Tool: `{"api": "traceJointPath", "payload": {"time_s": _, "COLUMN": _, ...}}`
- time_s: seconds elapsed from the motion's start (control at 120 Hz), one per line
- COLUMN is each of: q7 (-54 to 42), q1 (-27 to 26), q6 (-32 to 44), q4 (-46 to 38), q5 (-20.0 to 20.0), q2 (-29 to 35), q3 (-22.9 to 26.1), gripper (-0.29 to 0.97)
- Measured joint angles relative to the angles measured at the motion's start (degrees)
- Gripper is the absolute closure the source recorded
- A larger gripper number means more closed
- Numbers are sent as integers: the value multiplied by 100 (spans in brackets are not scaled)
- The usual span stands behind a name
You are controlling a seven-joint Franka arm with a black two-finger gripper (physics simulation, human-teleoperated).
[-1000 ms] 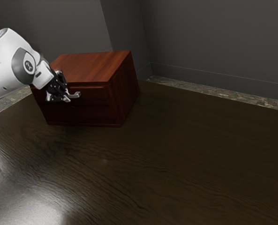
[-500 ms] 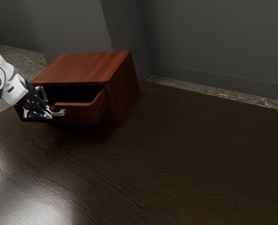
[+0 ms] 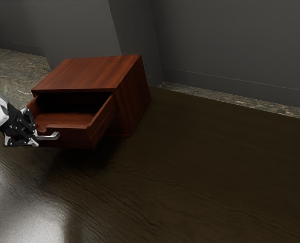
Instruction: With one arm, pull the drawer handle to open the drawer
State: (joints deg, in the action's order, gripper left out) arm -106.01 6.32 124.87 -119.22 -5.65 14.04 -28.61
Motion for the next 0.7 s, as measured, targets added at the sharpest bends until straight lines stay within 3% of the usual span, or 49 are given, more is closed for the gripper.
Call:
{"api": "traceJointPath", "payload": {"time_s": 0.317, "q7": 50, "q1": 11, "q6": -185, "q4": 1, "q5": 204, "q2": 81, "q3": 4, "gripper": 60}}
{"api": "traceJointPath", "payload": {"time_s": 0.458, "q7": 62, "q1": 33, "q6": -347, "q4": 82, "q5": 269, "q2": 370, "q3": 48, "gripper": 70}}
{"api": "traceJointPath", "payload": {"time_s": 0.517, "q7": 68, "q1": 27, "q6": -526, "q4": 226, "q5": 289, "q2": 491, "q3": 83, "gripper": 65}}
{"api": "traceJointPath", "payload": {"time_s": 0.583, "q7": 95, "q1": 30, "q6": -917, "q4": 731, "q5": 303, "q2": 510, "q3": 226, "gripper": 61}}
{"api": "traceJointPath", "payload": {"time_s": 0.7, "q7": 443, "q1": -122, "q6": -2255, "q4": 2614, "q5": 459, "q2": -137, "q3": 680, "gripper": 52}}
